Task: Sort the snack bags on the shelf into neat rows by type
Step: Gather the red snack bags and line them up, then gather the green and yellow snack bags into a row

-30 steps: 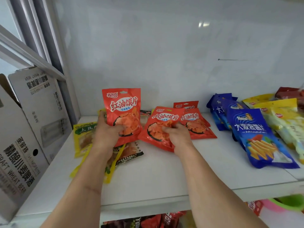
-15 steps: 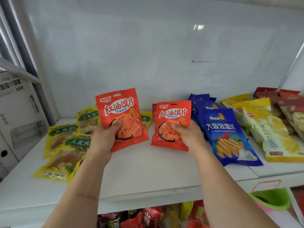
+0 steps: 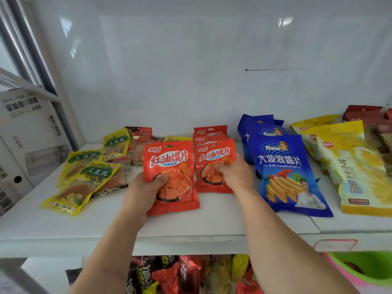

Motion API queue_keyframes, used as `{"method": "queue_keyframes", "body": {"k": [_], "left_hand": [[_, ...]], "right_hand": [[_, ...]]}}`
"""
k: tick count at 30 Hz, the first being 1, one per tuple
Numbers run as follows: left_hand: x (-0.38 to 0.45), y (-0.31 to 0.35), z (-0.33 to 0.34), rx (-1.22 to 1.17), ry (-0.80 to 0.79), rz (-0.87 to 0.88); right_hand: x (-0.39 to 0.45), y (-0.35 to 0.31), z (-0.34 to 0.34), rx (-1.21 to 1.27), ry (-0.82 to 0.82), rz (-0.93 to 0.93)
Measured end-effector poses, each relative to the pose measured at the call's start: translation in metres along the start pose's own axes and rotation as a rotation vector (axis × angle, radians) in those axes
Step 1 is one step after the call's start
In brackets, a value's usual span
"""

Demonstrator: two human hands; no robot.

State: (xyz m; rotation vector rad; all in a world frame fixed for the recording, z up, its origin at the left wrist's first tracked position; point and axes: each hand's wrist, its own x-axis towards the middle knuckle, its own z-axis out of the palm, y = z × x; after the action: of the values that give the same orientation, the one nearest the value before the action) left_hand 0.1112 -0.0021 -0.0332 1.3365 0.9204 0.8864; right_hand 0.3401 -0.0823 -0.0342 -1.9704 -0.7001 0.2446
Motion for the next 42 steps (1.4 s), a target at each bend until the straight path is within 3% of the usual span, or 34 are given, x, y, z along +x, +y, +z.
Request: {"method": "queue_keyframes", "body": {"k": [12, 19, 27, 36, 42], "left_hand": [[-0.019, 0.004, 0.053, 0.253, 0.034, 0.009], [-0.022, 0.0, 0.093, 0.599, 0.062, 0.05], [-0.025, 0.0, 0.111, 0.784, 0.115, 0.059], [-0.021, 0.001, 0.124, 0.81, 0.124, 0.076], [-0.019, 0.003, 0.117, 0.763, 0.136, 0.094]], "right_hand": [[-0.008, -0.005, -0.007, 0.025, 0.084, 0.046], [-0.014, 0.0, -0.01, 0.117, 0.038, 0.011], [-0.005, 0.006, -0.01, -0.034, 0.06, -0.003], [-0.002, 0.002, -0.011, -0.322, 0.072, -0.058], [-0.004, -0.012, -0.014, -0.362, 0.1, -0.149]]}}
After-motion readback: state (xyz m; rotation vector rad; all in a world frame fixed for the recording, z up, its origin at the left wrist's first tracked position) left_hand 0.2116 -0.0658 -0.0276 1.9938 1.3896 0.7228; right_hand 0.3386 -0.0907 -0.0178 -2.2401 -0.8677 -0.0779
